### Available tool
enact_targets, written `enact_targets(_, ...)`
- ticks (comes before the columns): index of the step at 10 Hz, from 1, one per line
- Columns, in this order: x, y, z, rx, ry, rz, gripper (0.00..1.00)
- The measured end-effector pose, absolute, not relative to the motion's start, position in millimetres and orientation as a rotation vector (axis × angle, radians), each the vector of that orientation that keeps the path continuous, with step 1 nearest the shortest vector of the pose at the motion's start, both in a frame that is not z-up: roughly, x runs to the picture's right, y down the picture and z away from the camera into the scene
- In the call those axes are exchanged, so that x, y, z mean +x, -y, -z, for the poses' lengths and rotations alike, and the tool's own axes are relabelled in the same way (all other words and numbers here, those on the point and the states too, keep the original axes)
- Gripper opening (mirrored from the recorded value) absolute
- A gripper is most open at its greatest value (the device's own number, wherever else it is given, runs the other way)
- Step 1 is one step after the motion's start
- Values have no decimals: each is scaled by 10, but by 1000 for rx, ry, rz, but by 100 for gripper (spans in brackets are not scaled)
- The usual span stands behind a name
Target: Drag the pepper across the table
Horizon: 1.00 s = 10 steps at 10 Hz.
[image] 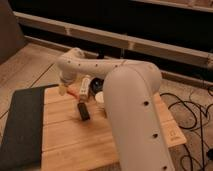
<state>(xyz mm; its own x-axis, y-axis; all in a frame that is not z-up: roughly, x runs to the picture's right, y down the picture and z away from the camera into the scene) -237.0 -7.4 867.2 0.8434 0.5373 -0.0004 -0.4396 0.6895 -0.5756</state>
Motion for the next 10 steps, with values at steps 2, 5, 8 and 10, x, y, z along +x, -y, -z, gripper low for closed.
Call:
enact_targets(2,-2443,184,-8856,-602,158,-478,65)
enact_targets(5,-2543,293,-9114,-606,139,-428,65)
enact_targets(8,-2708,169,-9373,-660,130,-418,65)
enact_targets(10,-2664,66,-9541,-689,96,-429,65)
